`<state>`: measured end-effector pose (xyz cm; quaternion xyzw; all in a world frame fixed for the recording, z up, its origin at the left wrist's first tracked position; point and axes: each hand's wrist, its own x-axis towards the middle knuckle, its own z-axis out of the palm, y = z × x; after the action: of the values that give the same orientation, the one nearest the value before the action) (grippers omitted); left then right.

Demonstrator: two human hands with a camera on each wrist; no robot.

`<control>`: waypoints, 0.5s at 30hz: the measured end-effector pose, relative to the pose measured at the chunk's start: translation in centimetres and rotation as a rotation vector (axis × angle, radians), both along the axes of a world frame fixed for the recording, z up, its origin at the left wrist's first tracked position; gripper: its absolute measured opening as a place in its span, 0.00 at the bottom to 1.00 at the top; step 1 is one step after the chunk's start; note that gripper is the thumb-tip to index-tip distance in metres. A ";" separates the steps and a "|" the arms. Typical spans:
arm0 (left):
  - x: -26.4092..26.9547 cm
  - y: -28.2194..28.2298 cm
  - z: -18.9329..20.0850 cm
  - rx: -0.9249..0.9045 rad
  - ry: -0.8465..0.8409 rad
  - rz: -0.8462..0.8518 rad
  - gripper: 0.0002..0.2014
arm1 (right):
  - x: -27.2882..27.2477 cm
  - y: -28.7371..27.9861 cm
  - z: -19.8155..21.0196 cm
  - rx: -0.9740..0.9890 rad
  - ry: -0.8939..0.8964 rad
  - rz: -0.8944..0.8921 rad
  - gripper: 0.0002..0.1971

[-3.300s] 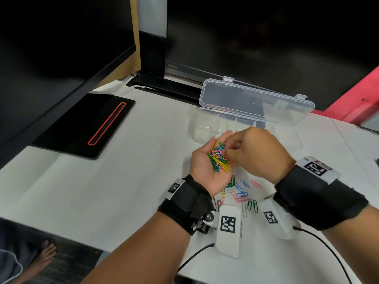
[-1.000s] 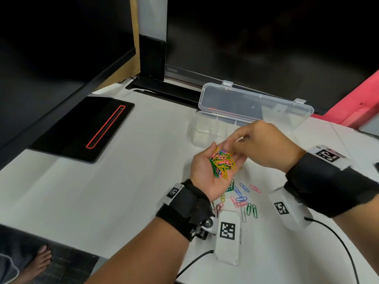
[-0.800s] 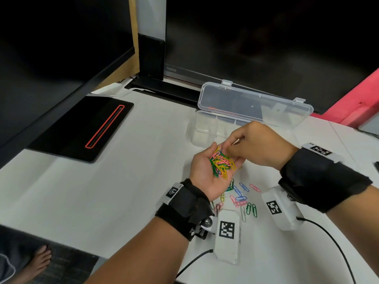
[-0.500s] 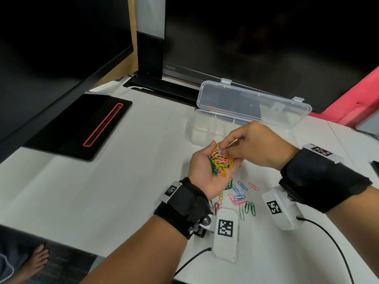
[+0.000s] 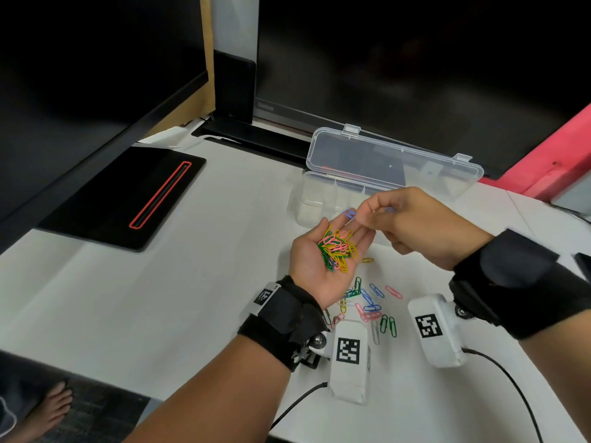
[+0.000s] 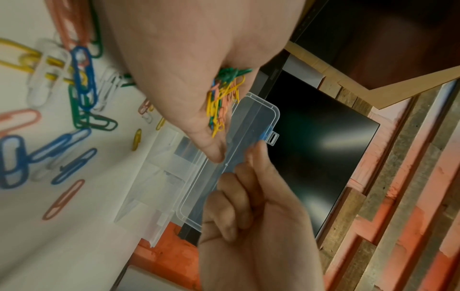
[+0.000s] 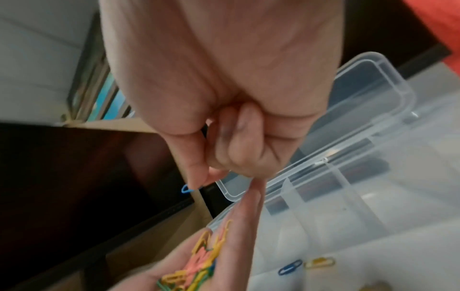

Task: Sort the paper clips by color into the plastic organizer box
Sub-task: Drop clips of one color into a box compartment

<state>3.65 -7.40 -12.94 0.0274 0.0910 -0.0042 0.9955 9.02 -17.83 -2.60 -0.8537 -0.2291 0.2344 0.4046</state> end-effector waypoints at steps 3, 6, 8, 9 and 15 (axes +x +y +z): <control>0.0 0.4 0.0 0.024 0.015 0.047 0.22 | 0.2 -1.0 -0.3 0.366 0.372 -0.147 0.11; 0.1 0.7 -0.1 0.011 0.012 0.052 0.22 | 0.3 -1.9 -0.9 0.672 0.732 -0.225 0.05; 0.1 0.6 -0.1 0.009 0.009 0.050 0.22 | 0.4 -2.3 -1.6 0.783 0.798 -0.254 0.02; 0.1 0.6 -0.1 0.013 0.008 0.049 0.22 | 0.4 -2.4 -1.9 0.822 0.814 -0.267 0.02; -0.1 0.7 0.0 0.036 0.009 0.038 0.23 | 1.0 -2.2 -2.2 0.962 0.871 -0.330 0.02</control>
<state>3.57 -6.72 -12.95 0.0437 0.0962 0.0163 0.9943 10.00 -20.08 -4.79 -0.4293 0.0097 0.3646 0.8263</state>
